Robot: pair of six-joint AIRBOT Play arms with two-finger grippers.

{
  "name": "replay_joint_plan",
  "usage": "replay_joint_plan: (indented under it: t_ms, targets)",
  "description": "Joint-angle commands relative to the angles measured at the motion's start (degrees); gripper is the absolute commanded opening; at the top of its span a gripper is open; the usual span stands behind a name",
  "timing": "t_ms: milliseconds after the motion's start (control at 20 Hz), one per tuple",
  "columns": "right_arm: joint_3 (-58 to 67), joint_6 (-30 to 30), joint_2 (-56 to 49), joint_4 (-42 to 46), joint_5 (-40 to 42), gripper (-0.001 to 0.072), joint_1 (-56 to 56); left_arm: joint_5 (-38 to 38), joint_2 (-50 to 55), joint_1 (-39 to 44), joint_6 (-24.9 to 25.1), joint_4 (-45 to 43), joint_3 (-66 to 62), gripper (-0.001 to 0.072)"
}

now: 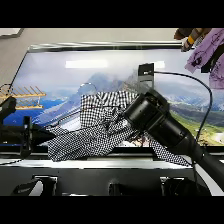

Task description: Fold the clothes and pants, and hang the long-sleeved shirts on hangers.

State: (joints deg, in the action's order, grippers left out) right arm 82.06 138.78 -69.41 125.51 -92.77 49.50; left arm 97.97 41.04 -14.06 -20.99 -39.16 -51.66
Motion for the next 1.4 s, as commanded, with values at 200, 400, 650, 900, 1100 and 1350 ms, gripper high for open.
replay_joint_plan:
  t_ms: [200, 400, 650, 900, 1100, 1350]
  targets:
    - [4.2, -1.7, 0.1, -1.9, 1.2, 0.0031, 0.1, -6.3, 3.0, 2.0, 0.0, 0.1, 0.2, 0.0021]
    - [4.4, -1.8, 0.5, -2.3, 1.2, 0.0031, 0.1, -6.4, 3.3, 3.5, 0.0, 0.2, 0.2, 0.0021]
    - [4.4, -3.5, 0.7, -2.3, 1.2, 0.0031, 0.1, -7.5, 5.7, 9.6, 0.0, 0.2, 0.2, 0.0021]
    - [4.4, -4.7, 1.9, -2.3, 1.7, 0.0031, 0.0, -10.1, 7.9, 12.9, 0.1, 1.2, 0.2, 0.0021]
    - [4.4, -4.9, 3.5, -2.8, 3.1, 0.0031, 0.0, -13.6, 9.8, 16.8, 1.0, 2.0, 0.2, 0.0021]
    - [4.4, -4.9, 5.2, -5.1, 4.8, 0.0031, 0.0, -18.6, 12.7, 20.9, 1.6, 3.4, 0.2, 0.0022]
